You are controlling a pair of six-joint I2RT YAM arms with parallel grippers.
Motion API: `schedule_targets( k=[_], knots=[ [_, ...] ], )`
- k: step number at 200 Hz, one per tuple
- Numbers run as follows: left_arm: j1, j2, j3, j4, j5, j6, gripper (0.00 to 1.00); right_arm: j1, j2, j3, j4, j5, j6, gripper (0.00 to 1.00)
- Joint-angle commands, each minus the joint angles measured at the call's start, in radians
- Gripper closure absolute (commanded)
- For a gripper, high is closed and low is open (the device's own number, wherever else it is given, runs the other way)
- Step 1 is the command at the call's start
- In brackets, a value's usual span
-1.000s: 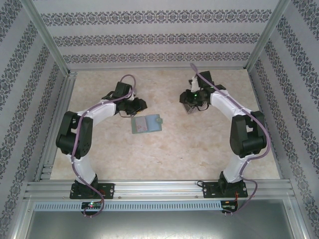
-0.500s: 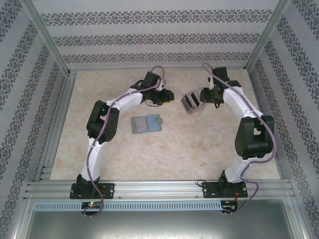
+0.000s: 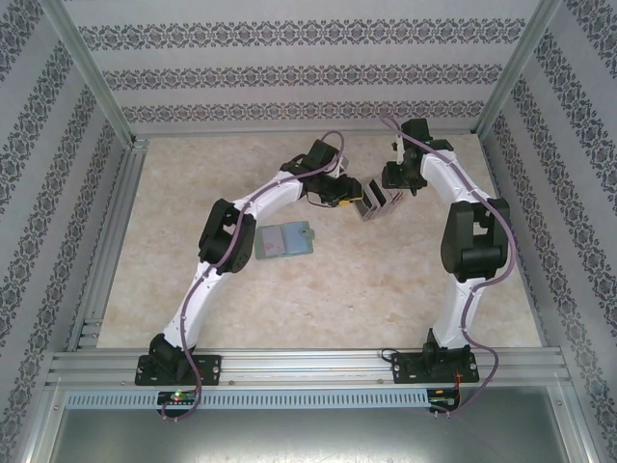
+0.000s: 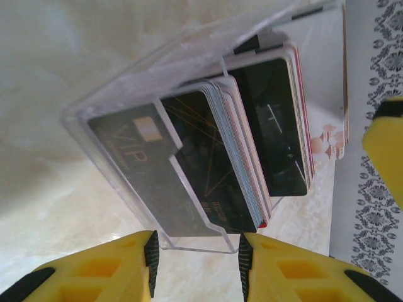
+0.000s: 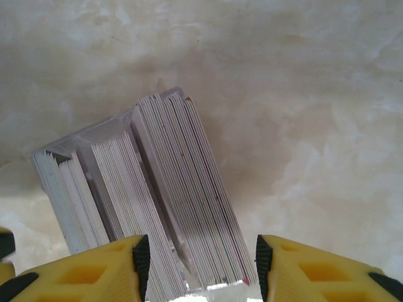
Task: Put the credit cards into the card holder
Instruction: Pick up the credit card from the storage box.
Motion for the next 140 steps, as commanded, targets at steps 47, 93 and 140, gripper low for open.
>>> schedule_targets(
  k=[47, 93, 140],
  knots=[
    [-0.024, 0.04, 0.062, -0.029, 0.035, -0.041, 0.59, -0.021, 0.09, 0.11, -0.064, -0.04, -0.034, 0.49],
    [-0.024, 0.042, 0.063, -0.03, 0.037, -0.042, 0.59, -0.021, 0.113, 0.117, -0.064, -0.063, -0.033, 0.49],
    [-0.024, 0.045, 0.062, -0.033, 0.044, -0.039, 0.59, -0.037, 0.123, 0.112, -0.063, -0.042, -0.025, 0.49]
  ],
)
